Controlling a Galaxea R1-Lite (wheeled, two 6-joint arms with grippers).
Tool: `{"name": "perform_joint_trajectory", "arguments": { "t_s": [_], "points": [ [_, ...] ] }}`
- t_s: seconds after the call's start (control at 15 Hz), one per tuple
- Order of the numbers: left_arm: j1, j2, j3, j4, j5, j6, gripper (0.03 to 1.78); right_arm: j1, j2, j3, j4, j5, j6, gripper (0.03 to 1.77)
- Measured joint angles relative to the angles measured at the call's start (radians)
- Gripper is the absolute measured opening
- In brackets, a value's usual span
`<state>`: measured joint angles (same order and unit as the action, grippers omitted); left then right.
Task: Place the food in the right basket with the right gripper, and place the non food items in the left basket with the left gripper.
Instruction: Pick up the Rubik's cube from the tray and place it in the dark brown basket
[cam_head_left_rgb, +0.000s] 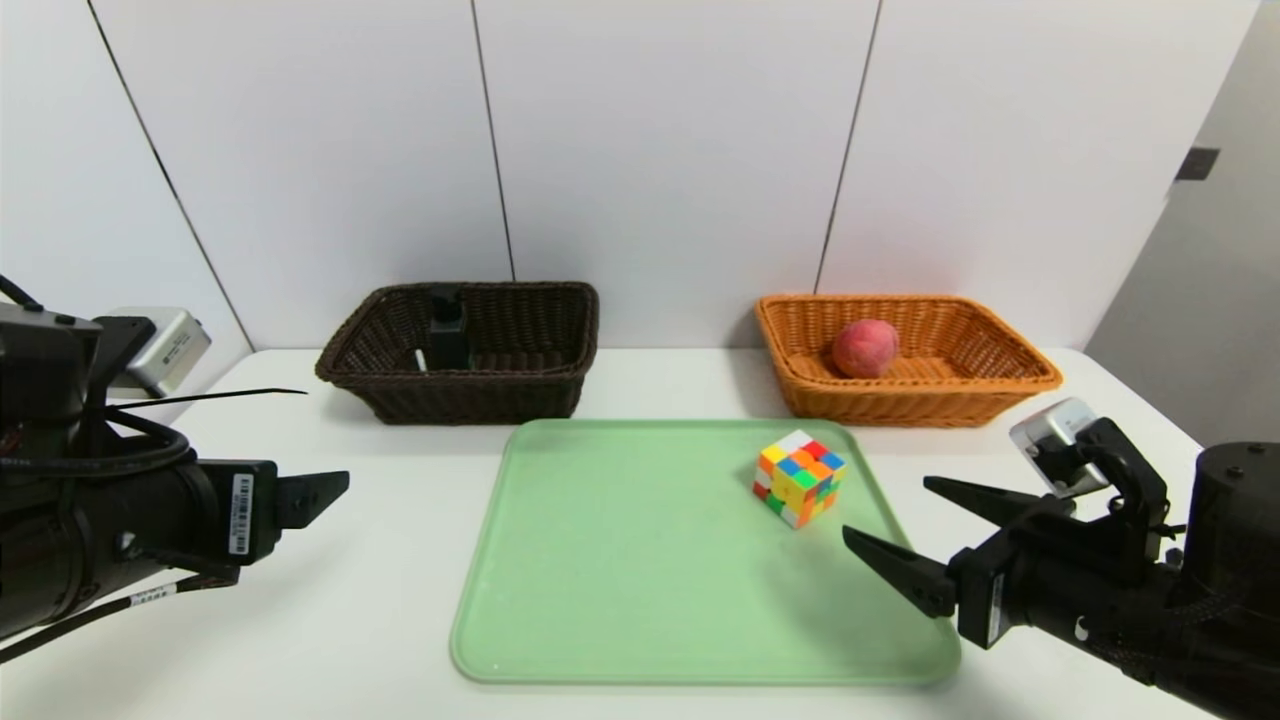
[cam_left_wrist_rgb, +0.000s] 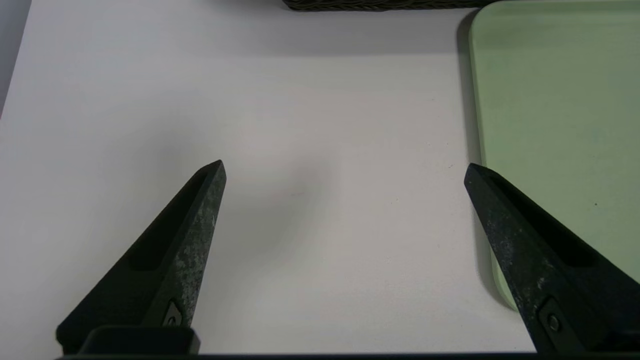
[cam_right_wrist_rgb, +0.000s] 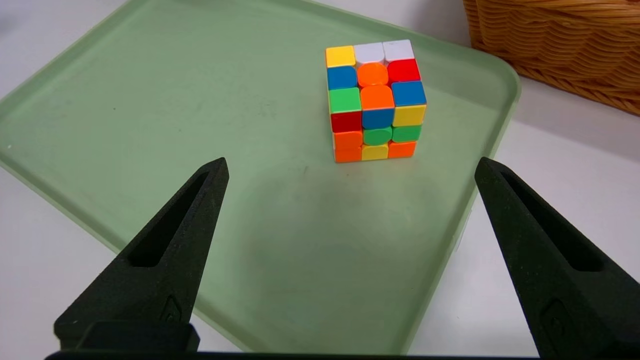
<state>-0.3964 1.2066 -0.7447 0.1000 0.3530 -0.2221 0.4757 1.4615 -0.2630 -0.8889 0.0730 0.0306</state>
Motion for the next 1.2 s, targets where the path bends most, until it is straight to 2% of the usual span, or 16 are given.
{"name": "perform_joint_trajectory", "arguments": {
  "t_s": [0.27,0.67,1.2],
  "points": [
    [-0.001,0.001,0.001,0.000,-0.002,0.001,1.69,-0.004,0.058,0.018,-0.086,0.000,-0.003,1.70],
    [0.000,-0.011,0.012,0.002,-0.003,0.002,1.69,0.001,0.243,0.053,-0.409,-0.004,-0.029,1.70],
    [0.001,-0.011,0.013,0.001,-0.004,0.002,1.69,-0.013,0.343,0.059,-0.491,-0.005,-0.030,1.70]
  ]
}}
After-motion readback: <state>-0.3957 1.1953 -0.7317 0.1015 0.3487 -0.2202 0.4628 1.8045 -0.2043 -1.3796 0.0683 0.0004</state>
